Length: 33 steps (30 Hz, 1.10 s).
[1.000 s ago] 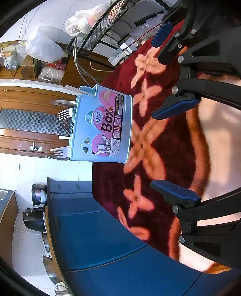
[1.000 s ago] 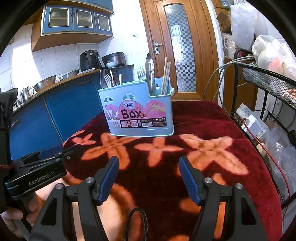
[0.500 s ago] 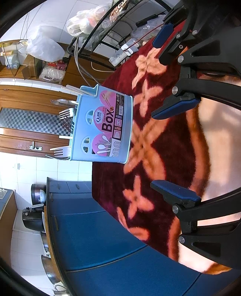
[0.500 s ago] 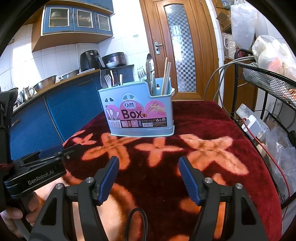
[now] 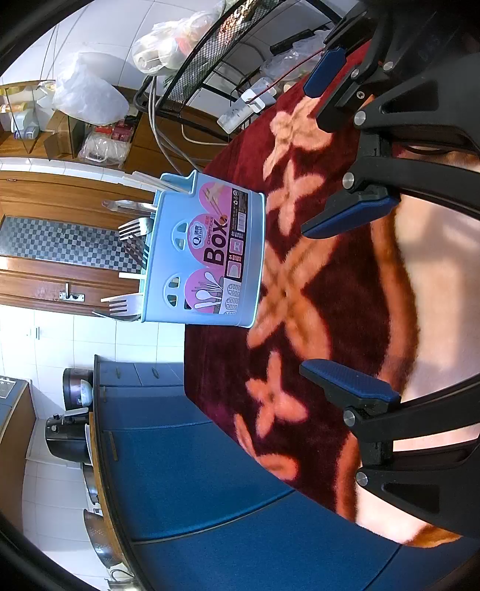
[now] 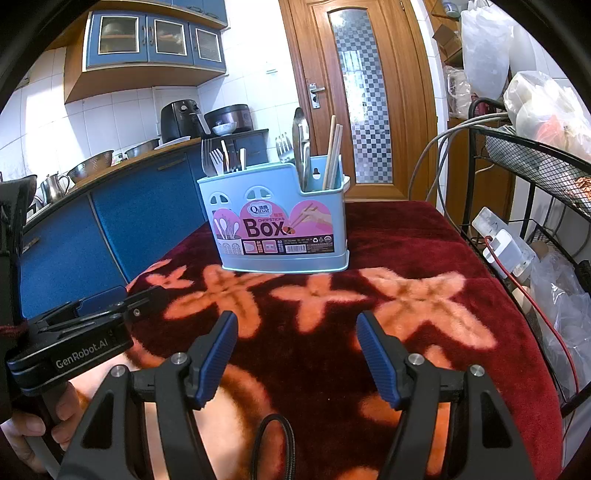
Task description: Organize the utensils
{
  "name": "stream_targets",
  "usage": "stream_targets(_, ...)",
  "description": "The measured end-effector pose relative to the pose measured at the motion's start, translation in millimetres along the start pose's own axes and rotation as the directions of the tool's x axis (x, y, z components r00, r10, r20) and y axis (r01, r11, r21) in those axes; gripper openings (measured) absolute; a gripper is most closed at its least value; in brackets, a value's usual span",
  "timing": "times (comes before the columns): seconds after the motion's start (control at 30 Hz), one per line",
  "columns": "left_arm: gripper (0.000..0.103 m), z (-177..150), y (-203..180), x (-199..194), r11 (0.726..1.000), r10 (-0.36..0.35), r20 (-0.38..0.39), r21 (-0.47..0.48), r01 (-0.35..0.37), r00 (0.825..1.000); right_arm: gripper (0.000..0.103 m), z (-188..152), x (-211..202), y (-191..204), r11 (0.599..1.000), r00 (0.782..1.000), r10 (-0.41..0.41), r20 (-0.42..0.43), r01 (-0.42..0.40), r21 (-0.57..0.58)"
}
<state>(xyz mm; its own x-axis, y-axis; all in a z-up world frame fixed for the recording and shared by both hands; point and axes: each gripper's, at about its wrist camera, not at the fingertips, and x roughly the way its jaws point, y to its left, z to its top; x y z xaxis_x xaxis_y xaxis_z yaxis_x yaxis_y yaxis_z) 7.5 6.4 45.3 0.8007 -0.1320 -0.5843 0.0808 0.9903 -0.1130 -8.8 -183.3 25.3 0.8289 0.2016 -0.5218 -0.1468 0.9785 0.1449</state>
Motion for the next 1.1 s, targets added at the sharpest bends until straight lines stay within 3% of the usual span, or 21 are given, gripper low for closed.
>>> stream_targets(1.1,0.069,2.5,-2.4,-0.6,1.0,-0.004,-0.005,-0.003,0.004,1.0,0.069,0.2,-0.4,0.6,1.0,1.0,0.0,0.001,0.0,0.001)
